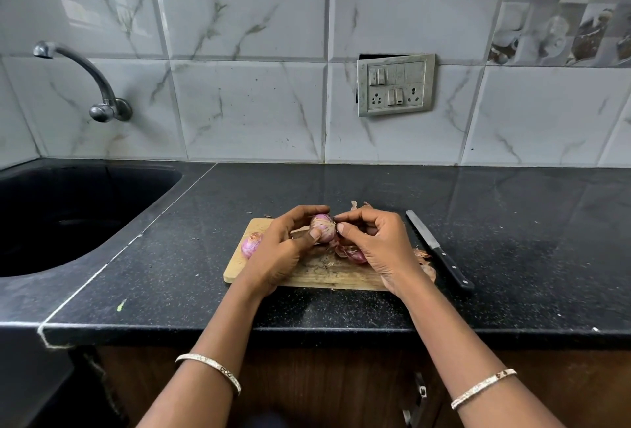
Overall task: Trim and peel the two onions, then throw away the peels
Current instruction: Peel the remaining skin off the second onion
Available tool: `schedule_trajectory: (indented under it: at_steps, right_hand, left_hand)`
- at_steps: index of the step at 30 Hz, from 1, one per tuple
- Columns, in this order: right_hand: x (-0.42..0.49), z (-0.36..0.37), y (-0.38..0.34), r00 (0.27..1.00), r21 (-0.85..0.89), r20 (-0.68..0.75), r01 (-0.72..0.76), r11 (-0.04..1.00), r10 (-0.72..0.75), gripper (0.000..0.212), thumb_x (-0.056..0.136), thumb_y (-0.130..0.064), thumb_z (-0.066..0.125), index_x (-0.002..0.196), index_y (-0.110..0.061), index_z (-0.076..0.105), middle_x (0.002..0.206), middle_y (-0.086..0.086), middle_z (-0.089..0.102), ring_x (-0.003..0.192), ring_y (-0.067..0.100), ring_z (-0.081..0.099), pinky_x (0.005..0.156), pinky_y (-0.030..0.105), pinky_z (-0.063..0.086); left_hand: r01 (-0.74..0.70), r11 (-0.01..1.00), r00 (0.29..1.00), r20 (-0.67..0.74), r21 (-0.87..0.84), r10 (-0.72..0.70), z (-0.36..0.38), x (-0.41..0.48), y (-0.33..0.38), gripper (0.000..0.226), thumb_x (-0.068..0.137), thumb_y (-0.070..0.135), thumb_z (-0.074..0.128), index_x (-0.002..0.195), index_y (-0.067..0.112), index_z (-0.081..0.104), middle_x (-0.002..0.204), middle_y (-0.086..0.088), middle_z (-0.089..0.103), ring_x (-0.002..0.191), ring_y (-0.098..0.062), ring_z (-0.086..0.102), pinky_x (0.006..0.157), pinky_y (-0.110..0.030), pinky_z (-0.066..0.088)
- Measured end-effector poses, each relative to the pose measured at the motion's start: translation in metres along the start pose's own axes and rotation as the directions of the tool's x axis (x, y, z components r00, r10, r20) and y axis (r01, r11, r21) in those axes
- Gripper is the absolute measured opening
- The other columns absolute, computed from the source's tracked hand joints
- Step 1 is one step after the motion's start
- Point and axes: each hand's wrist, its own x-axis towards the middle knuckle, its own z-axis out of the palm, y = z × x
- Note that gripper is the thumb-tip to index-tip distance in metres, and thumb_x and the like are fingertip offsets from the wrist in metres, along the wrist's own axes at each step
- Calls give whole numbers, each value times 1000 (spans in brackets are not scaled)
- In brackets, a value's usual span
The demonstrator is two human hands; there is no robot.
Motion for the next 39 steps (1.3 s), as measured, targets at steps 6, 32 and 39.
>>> schedule_trajectory:
  at_steps: [6, 32, 39]
  right_hand:
    - [-3, 0, -6, 999, 88, 38, -4, 996, 1, 17, 76, -19, 88, 90, -13, 81, 86, 4, 78, 84, 18, 74, 79, 36, 60]
    - [-2, 2, -2, 993, -6, 62, 102, 995, -102, 32, 73, -4, 86, 103, -12, 79, 101, -1, 79, 99, 7, 73, 86, 20, 55]
    - [-2, 2, 2, 992, -55, 17, 128, 990, -127, 21, 70, -3, 89, 89, -9, 82, 94, 1, 79, 93, 9, 75, 85, 30, 60]
  left_hand:
    - [-20, 999, 1000, 0, 30, 20, -1, -1, -2, 51, 81, 12, 77, 129, 14, 62, 125, -8, 69, 110, -22, 69, 93, -33, 58]
    - [26, 999, 1000, -9, -19, -27, -4, 4, -10, 37, 94, -9, 59, 128, 5, 58, 128, -16, 67, 107, -22, 69, 94, -31, 57]
    - [104, 988, 995, 10, -111, -104, -4, 4, -6, 37, 99, -7, 53, 132, 7, 60, 132, -17, 63, 105, -23, 72, 85, -27, 60]
